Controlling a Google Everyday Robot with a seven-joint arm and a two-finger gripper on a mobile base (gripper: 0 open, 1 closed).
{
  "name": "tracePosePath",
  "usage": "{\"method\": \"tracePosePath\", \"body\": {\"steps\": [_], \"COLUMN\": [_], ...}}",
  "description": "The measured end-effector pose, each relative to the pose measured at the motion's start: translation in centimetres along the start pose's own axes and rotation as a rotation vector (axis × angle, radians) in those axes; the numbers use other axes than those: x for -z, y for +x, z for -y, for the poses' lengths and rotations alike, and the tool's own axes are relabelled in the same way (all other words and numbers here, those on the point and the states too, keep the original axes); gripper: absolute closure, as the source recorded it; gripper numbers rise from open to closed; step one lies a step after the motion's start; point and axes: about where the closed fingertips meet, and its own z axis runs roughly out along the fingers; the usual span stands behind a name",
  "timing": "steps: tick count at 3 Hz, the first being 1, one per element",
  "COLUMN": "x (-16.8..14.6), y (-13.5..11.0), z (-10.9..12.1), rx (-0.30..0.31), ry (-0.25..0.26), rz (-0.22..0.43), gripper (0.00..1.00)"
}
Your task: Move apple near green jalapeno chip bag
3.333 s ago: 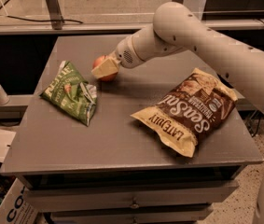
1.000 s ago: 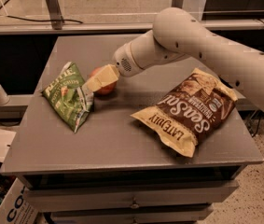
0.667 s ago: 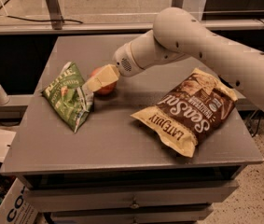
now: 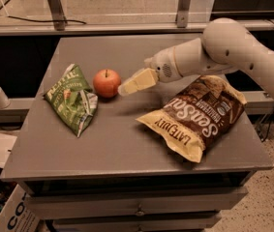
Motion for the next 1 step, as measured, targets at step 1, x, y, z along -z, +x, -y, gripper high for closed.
{"method": "tracePosePath", "body": {"steps": [1], "x": [0.7], "y": [0.4], "z": [0.37], "rx": [-0.004], "ry": [0.008], "rz": [0.006], "gripper": [0.0]}}
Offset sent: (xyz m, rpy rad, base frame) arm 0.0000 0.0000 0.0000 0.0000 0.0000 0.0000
